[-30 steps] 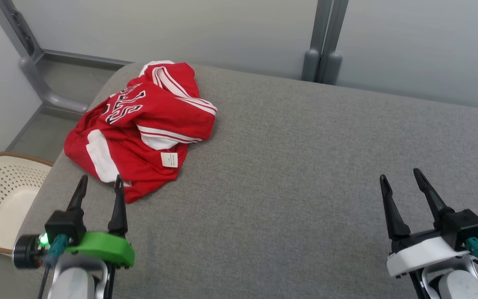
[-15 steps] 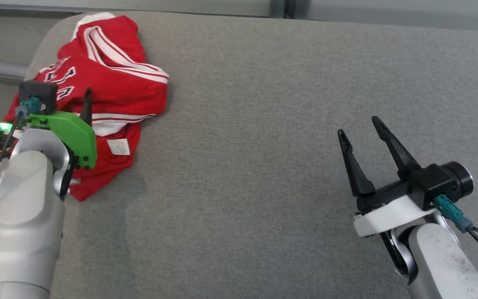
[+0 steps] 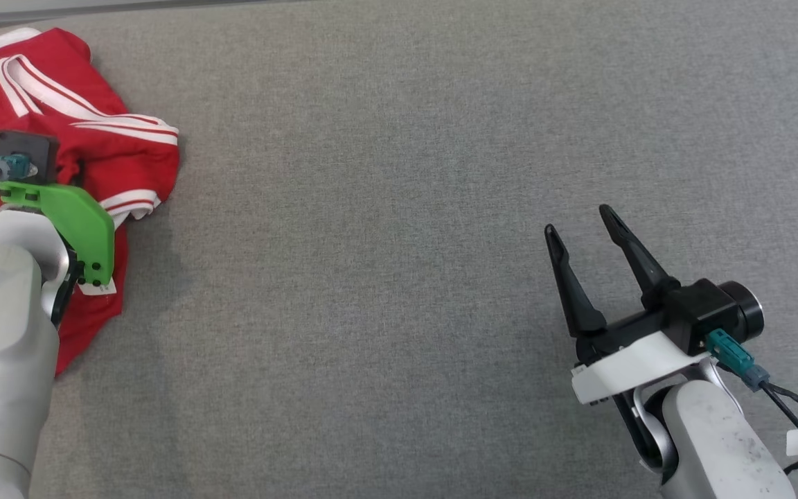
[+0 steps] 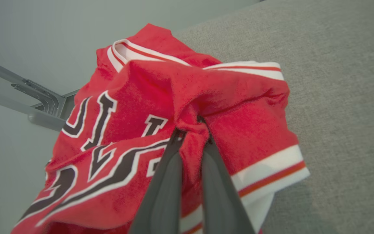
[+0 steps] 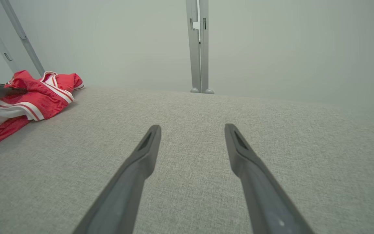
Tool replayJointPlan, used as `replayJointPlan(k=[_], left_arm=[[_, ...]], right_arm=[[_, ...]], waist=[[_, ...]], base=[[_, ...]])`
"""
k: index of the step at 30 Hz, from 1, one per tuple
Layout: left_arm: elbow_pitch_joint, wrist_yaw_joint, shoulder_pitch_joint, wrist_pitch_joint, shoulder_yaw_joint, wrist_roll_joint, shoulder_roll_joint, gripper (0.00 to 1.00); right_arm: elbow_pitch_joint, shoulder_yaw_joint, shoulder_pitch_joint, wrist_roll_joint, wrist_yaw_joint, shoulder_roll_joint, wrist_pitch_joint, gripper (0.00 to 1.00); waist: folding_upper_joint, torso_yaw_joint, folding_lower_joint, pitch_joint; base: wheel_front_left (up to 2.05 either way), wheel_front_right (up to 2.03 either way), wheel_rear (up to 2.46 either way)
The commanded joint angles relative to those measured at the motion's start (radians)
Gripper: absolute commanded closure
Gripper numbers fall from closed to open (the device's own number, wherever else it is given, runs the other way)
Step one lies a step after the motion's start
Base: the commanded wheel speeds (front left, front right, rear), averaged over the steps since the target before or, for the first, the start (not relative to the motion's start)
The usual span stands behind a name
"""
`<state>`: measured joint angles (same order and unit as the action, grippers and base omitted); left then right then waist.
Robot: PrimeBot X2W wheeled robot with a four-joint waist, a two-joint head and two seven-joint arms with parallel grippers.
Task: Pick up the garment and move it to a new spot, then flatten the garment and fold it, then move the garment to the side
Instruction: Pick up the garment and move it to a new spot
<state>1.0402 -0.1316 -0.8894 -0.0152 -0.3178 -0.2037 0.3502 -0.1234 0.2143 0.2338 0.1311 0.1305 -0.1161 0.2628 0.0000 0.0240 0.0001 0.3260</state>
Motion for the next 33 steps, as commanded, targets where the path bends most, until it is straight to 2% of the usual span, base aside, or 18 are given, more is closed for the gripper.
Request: replayJointPlan(k=[1,5,9,16,20,23,25,27,33], left_arm=[[-0.023,0.002,-0.023,0.027,-0.013,0.004,0.013,1.00],[-0.110,0.002,-0.007,0.063,-0.063,-0.031,-0.001,1.00],[-0.279,0.002,0.027,0.057,-0.100,-0.126,-0.018,1.00],[-0.744,0.007,0.153,-0.073,-0.180,-0.263,-0.036,1.00],[-0.997,0.038,0.245,-0.159,-0.215,-0.305,-0.067,1.00],[-1.095,0.064,0.304,-0.210,-0.252,-0.333,-0.100,1.00],[-1.090,0.073,0.343,-0.237,-0.294,-0.332,-0.122,1.00],[-1.030,0.070,0.377,-0.246,-0.336,-0.348,-0.156,1.00],[-0.647,0.056,0.389,-0.105,-0.461,-0.239,-0.233,1.00]], right_arm=[[-0.001,-0.011,-0.020,0.011,0.000,0.001,0.003,0.00],[-0.003,-0.041,-0.066,0.016,0.000,0.012,0.003,0.00],[0.001,-0.064,-0.109,0.017,0.000,0.023,0.003,0.00],[0.015,-0.101,-0.168,0.017,0.000,0.033,0.003,0.00],[0.020,-0.102,-0.171,0.015,0.000,0.035,0.003,0.00],[0.022,-0.102,-0.171,0.015,0.000,0.035,0.003,0.00],[0.022,-0.102,-0.166,0.018,0.000,0.036,0.003,0.00],[0.018,-0.094,-0.156,0.019,0.000,0.039,0.003,0.00],[0.010,-0.091,-0.165,0.025,0.000,0.051,0.003,0.00]], waist=[[0.0000,-0.009,-0.0001,-0.038],[0.0000,-0.005,-0.0001,-0.101],[0.0000,-0.011,-0.0001,-0.162],[0.0000,-0.047,-0.0001,-0.227],[0.0000,-0.097,-0.0001,-0.232],[0.0000,-0.141,-0.0001,-0.232],[0.0000,-0.175,-0.0001,-0.223],[0.0000,-0.215,-0.0001,-0.215],[0.0000,-0.313,-0.0001,-0.196]], base=[[0.00,0.00,0.00],[0.00,0.00,0.00],[0.00,0.00,0.00],[0.00,0.00,0.00],[0.00,0.00,0.00],[0.00,0.00,0.00],[0.00,0.00,0.00],[0.00,0.00,0.00],[0.00,0.00,0.00]])
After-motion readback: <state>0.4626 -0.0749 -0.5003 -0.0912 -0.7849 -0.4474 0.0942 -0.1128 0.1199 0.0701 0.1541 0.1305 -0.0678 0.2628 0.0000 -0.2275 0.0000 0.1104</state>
